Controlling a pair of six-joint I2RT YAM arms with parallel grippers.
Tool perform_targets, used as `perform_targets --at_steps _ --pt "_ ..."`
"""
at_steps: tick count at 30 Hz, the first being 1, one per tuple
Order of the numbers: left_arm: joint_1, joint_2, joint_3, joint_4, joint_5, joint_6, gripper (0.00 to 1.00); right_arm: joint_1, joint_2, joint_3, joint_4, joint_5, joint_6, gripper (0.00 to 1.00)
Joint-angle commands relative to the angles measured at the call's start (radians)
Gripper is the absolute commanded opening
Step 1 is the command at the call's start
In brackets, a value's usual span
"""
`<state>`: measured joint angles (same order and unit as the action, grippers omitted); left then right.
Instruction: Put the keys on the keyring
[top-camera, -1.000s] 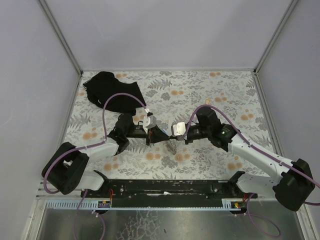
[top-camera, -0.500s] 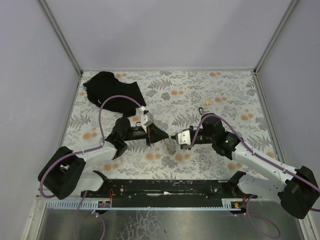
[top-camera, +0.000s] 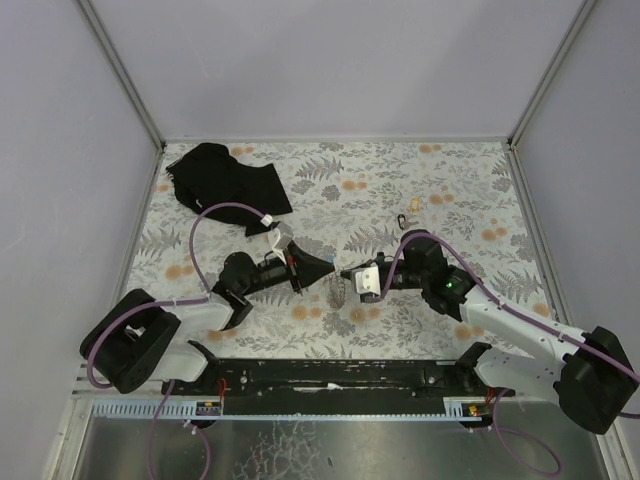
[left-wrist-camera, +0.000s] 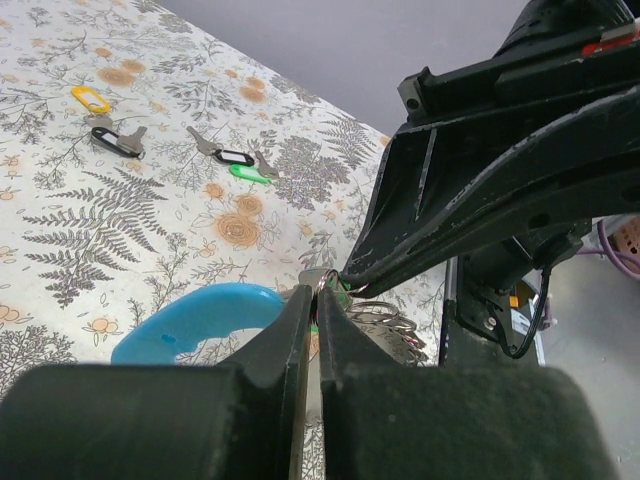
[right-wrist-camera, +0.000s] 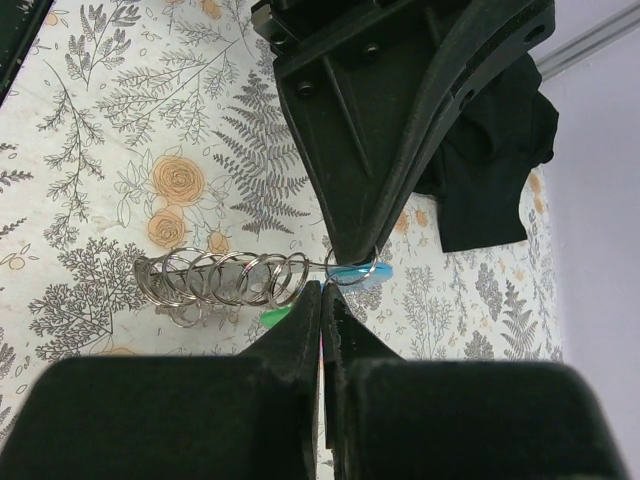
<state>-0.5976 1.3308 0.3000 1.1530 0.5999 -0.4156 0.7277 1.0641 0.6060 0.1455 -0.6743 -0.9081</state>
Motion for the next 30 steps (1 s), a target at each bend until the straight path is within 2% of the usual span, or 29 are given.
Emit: perform_targets --at_steps 1,11,13,18,20,26,30 --pt "-0.008 0.013 -0.009 0.170 -0.167 -0.032 0.00 0.003 0.006 -0.011 -0.018 -0.056 0.013 0.00" --pt "-0.017 0.028 -0.034 0.215 -0.166 -0.040 0.00 0.004 0.005 0.004 -0.007 -0.035 0.057 0.00" --pt "-0.016 0.014 -0.041 0.198 -0.160 -0.023 0.04 0.004 -0.004 0.017 -0.011 -0.036 0.069 0.00" --pt "-0.016 -0.044 -0.064 0.125 -0.139 0.037 0.26 0.004 -0.002 0.044 -0.026 -0.033 0.096 0.00" --pt "-0.016 -0.081 -0.072 0.077 -0.123 0.076 0.30 0.004 0.006 0.056 -0.034 -0.034 0.110 0.00" --pt "-0.016 -0.222 -0.072 -0.136 -0.036 0.232 0.35 0.004 0.007 0.085 -0.039 -0.033 0.156 0.00" --pt "-0.020 -0.280 -0.070 -0.220 0.025 0.301 0.35 0.004 0.009 0.103 -0.042 -0.036 0.174 0.00"
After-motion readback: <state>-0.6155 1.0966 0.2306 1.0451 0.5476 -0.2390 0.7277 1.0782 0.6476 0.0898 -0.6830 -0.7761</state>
